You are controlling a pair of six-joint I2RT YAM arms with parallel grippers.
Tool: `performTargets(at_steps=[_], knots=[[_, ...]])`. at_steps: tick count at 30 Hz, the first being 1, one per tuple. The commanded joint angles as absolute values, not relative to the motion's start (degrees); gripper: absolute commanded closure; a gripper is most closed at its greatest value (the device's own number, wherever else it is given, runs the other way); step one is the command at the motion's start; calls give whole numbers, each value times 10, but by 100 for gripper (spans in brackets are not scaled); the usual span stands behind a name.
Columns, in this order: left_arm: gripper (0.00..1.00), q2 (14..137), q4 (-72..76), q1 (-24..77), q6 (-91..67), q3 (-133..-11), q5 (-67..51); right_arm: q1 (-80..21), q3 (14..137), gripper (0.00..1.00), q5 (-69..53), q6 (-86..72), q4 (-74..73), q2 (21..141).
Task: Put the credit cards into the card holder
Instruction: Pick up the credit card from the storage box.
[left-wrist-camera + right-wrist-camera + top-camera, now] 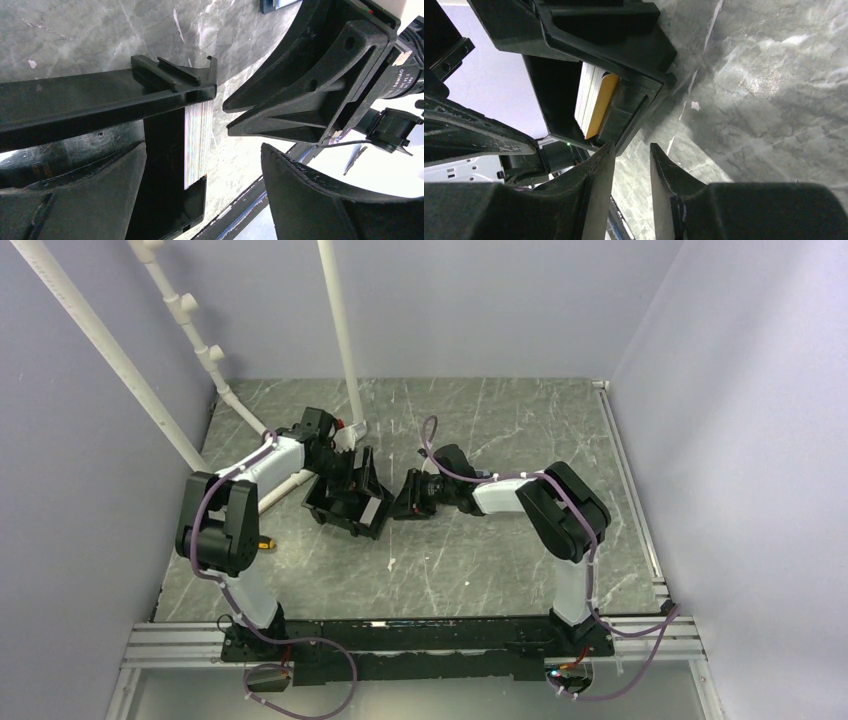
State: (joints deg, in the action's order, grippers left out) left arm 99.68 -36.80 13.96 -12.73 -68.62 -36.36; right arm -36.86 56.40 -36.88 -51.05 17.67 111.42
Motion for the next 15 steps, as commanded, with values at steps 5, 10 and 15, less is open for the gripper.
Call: performTargets(at_steps=[5, 10, 15], knots=[[10, 1021, -343, 143, -129, -676, -403, -376, 596, 67, -384, -521, 217, 1134], [10, 1030, -340, 143, -130, -675, -430, -377, 603, 67, -387, -523, 219, 1141], [15, 1026, -326, 143, -138, -664, -469, -378, 602, 68, -388, -524, 219, 1142]])
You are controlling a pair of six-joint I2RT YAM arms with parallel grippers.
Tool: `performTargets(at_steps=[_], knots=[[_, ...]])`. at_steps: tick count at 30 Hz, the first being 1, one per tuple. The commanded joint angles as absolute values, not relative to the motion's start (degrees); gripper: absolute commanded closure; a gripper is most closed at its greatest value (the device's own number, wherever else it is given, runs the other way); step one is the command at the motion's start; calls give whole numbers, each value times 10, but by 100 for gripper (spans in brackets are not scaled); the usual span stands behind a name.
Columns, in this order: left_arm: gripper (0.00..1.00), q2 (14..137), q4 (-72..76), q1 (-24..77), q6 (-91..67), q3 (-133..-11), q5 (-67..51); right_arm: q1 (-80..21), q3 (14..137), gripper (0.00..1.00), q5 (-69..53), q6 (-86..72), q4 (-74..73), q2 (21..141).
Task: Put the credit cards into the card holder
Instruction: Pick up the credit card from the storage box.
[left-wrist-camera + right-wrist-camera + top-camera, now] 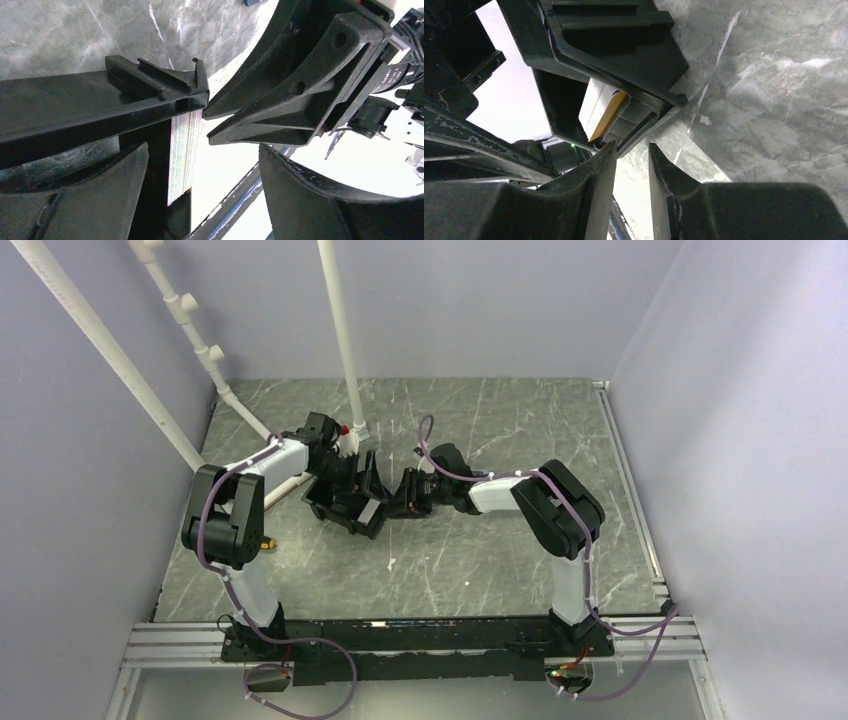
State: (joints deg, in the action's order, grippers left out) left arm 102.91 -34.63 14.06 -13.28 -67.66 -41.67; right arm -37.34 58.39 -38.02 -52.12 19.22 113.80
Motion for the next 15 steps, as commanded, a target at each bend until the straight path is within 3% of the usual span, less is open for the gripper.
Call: performTargets(at_steps=[1, 15], knots=[[17, 1023, -324, 143, -139, -662, -469, -378, 601, 68, -388, -523, 219, 1141], [46, 1000, -323, 143, -136, -651, -475, -381, 607, 70, -388, -523, 213, 1147]])
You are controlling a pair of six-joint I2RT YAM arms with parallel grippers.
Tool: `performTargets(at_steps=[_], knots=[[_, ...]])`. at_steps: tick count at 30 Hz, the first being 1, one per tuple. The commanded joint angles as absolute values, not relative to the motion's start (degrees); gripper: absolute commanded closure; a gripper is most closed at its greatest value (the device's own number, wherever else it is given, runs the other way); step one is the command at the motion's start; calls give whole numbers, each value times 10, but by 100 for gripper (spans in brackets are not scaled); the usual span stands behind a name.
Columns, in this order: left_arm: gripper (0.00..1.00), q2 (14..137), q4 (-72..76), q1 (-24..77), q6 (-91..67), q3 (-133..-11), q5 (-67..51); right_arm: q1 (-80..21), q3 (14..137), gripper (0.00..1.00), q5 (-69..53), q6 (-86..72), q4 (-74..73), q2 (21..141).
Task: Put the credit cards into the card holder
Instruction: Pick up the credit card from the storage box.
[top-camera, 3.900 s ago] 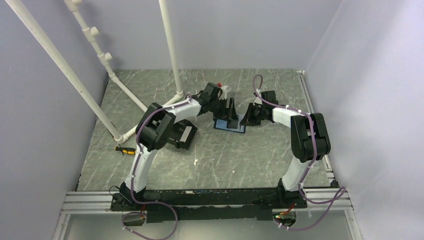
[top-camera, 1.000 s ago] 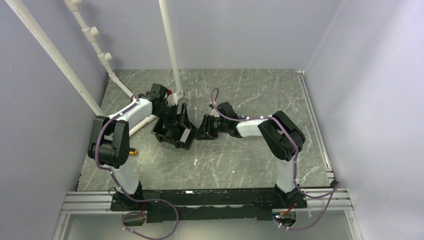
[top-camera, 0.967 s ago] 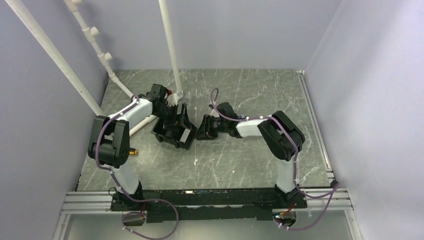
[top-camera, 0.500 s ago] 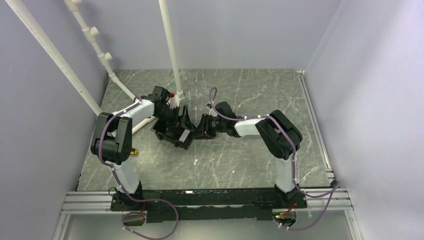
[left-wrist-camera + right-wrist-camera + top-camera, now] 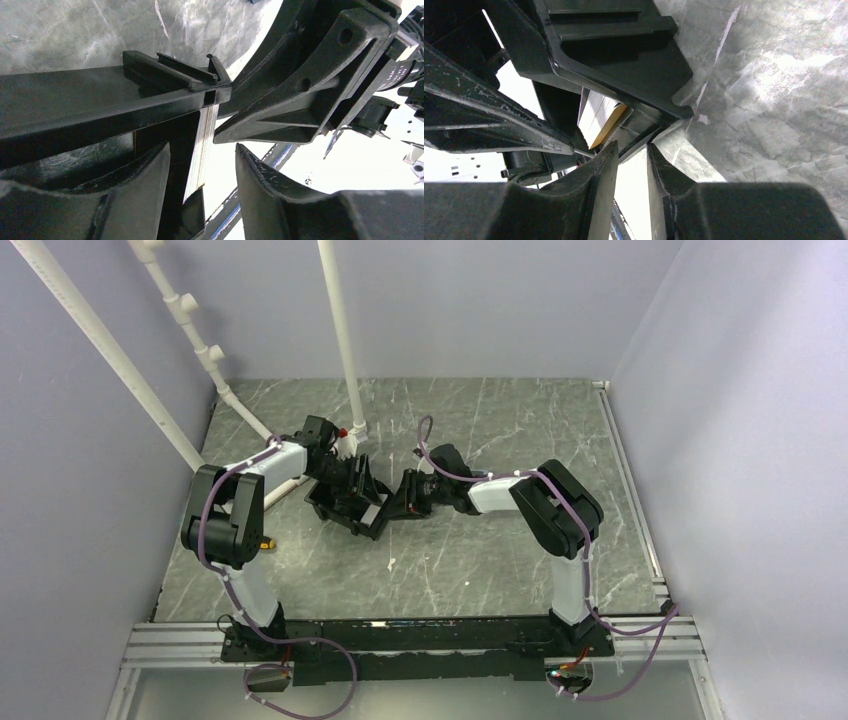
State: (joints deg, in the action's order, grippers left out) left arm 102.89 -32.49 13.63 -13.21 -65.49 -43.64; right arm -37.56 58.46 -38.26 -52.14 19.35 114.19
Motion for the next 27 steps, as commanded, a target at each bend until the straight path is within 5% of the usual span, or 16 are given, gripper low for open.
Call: performTargets(at_steps=[1, 27], knots=[[48, 1000, -322, 143, -136, -650, -475, -381, 608, 70, -388, -523, 214, 1147], [84, 970, -333, 143, -129, -652, -422, -384, 624, 73, -388, -511, 192, 1149]])
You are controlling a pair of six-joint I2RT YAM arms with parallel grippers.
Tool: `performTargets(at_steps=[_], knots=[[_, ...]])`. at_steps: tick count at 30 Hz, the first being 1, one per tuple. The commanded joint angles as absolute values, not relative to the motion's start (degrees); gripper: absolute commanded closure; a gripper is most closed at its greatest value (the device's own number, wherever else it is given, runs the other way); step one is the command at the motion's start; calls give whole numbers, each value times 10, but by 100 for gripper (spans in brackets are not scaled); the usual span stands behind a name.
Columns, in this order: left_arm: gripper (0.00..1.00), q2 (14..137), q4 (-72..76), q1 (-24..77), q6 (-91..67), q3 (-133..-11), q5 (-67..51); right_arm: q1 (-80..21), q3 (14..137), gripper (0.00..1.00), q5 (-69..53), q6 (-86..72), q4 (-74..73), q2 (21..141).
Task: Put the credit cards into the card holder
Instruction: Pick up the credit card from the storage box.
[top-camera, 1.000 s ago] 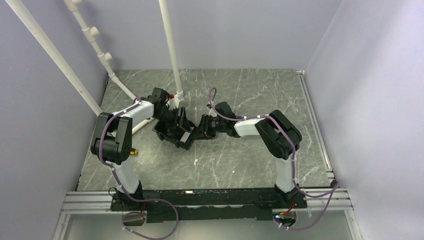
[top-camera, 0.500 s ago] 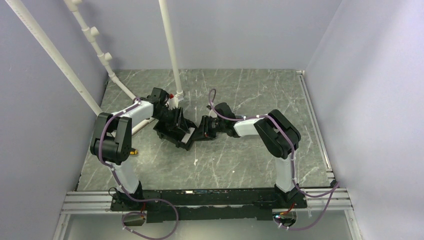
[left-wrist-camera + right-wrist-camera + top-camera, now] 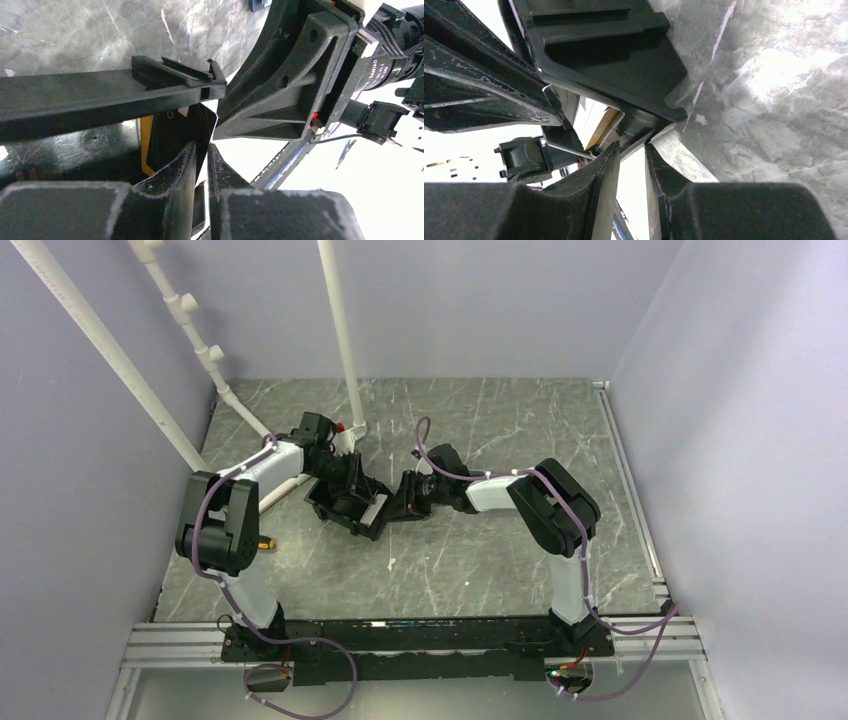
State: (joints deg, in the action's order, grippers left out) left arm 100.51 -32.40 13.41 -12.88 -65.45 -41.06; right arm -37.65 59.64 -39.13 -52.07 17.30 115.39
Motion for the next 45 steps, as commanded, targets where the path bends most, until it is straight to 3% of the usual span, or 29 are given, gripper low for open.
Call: performTargets(at_steps=[1, 15, 28, 34, 39, 45], knots=[[85, 967, -335, 143, -128, -652, -416, -384, 625, 73, -387, -510, 189, 1148], [100, 910, -424, 143, -127, -699, -258, -384, 632, 73, -375, -489, 155, 1131], [100, 832, -517, 143, -120, -772, -120, -384, 674, 71, -284, -378, -4, 1073], [100, 788, -515, 143, -131, -803, -137, -384, 690, 62, -261, -313, -70, 1028], [100, 743, -428, 143, -179, -792, -247, -377, 633, 42, -336, -344, 50, 950], [100, 695, -211, 143, -310, -714, -367, -327, 531, 39, -424, -531, 329, 884]])
